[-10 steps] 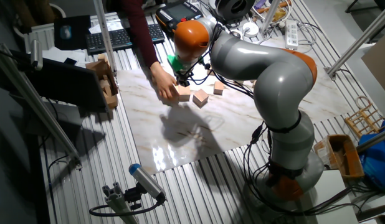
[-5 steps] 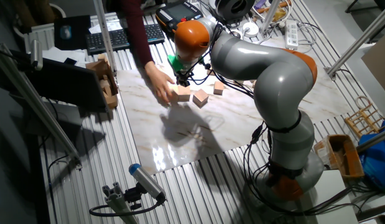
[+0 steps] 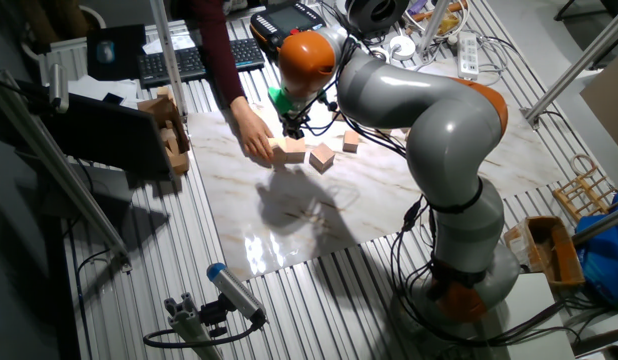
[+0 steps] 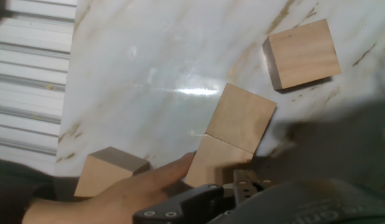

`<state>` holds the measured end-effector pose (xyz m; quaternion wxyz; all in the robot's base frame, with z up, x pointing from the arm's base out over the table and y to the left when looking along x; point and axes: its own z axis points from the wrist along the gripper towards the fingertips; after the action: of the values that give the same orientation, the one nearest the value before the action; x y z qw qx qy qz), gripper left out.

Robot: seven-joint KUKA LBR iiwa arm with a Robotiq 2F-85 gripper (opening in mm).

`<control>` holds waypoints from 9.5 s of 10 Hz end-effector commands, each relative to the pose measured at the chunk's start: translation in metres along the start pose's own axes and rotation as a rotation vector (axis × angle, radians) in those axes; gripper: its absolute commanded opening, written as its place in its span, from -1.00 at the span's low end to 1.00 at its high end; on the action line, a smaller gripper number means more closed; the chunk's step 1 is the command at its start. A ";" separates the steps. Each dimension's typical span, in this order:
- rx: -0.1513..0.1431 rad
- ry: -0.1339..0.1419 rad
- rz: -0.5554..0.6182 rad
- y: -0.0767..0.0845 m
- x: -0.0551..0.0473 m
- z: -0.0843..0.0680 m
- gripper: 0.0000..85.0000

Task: Stack the blocks into a cross shape

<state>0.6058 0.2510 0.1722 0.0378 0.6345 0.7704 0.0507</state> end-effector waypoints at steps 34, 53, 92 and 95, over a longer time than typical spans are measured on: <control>0.114 -0.004 0.282 0.009 0.007 0.002 -1.00; 0.248 -0.012 0.398 0.017 0.006 0.032 0.60; 0.145 -0.014 0.458 -0.005 -0.020 0.114 1.00; 0.142 -0.017 0.458 -0.005 -0.019 0.115 1.00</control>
<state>0.6183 0.2351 0.0569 -0.0129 0.7942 0.6076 -0.0017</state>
